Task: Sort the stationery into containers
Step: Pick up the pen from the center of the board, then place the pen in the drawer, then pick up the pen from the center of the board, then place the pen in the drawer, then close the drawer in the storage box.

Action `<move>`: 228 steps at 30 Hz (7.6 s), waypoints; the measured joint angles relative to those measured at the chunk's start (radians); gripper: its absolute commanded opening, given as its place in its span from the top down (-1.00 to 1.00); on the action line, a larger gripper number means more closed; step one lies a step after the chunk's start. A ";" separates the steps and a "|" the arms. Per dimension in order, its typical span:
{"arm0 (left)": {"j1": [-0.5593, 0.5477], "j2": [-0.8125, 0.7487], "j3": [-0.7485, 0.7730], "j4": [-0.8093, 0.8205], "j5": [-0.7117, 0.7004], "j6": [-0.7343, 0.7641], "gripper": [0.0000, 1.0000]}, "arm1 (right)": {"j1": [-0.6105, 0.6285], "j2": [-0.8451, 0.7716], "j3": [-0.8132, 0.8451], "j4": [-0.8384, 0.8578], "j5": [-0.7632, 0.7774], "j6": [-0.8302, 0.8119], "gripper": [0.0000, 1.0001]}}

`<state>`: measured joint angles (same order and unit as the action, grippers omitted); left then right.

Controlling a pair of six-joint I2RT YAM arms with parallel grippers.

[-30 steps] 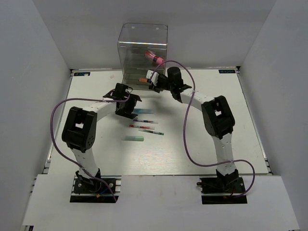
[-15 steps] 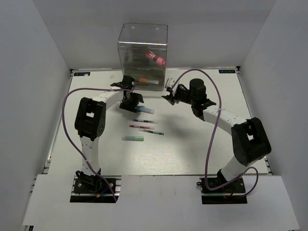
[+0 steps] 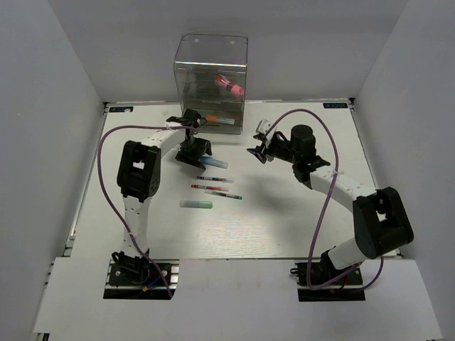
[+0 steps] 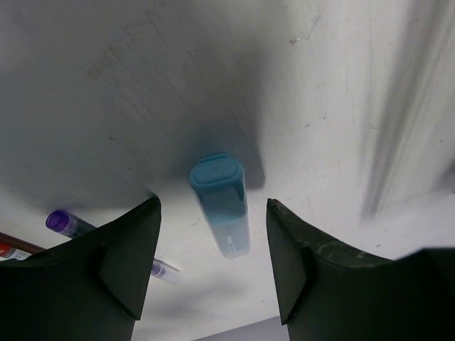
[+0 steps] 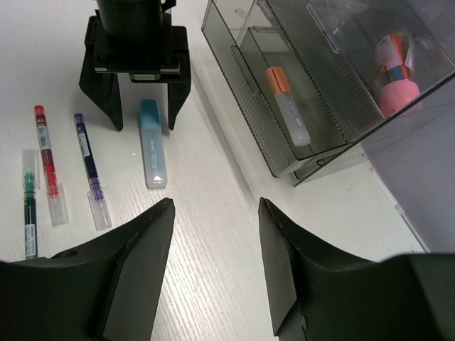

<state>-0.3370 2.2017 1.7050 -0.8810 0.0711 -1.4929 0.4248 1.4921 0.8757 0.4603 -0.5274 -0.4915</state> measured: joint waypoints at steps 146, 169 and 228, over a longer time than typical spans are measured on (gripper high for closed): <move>0.021 -1.553 -1.241 0.489 -0.293 0.333 -1.00 | 0.188 0.660 0.884 -0.459 0.343 -0.445 0.82; 0.021 -1.442 -1.241 0.576 -0.258 0.344 -1.00 | 0.130 0.616 0.816 -0.530 0.098 -0.518 1.00; 0.021 -0.786 -1.142 1.213 -0.122 0.305 0.10 | 0.093 0.530 0.559 -0.353 0.122 -0.389 0.61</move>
<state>-0.3161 1.4158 0.5632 0.3325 -0.0513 -1.1881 0.5175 2.0224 1.4345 0.1074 -0.4049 -0.8803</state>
